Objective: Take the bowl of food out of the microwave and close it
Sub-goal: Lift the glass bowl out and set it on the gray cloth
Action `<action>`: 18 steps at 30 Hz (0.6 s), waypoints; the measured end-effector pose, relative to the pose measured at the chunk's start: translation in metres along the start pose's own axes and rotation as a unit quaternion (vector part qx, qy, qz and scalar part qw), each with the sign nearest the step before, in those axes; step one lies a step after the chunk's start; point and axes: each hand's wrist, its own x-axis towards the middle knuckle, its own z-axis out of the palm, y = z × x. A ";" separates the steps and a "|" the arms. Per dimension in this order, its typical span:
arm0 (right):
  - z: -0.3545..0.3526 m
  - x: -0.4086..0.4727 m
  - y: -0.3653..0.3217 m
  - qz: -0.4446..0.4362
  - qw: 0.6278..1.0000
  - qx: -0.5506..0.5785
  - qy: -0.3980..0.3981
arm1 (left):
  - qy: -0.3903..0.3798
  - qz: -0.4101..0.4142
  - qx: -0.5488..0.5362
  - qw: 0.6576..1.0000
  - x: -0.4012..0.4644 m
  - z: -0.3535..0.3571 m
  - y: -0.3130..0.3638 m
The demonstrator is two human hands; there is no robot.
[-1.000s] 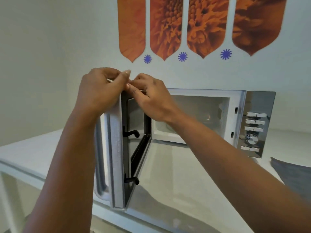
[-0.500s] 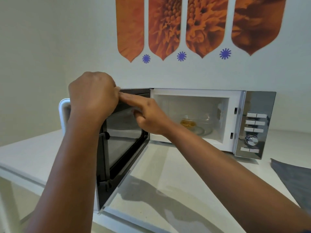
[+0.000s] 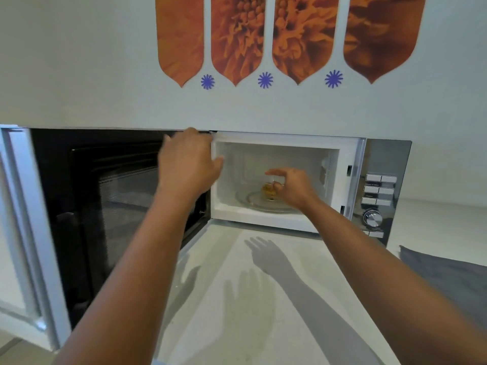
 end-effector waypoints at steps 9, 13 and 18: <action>0.014 0.041 0.067 0.162 0.985 0.061 0.004 | -0.191 -0.210 -0.457 0.843 0.061 0.142 0.013; 0.022 0.062 0.083 0.181 0.982 0.047 0.006 | -0.217 -0.317 -0.572 0.724 0.078 0.188 0.011; 0.039 0.089 0.101 0.222 0.973 0.066 0.002 | -0.228 -0.374 -0.656 0.615 0.093 0.227 0.010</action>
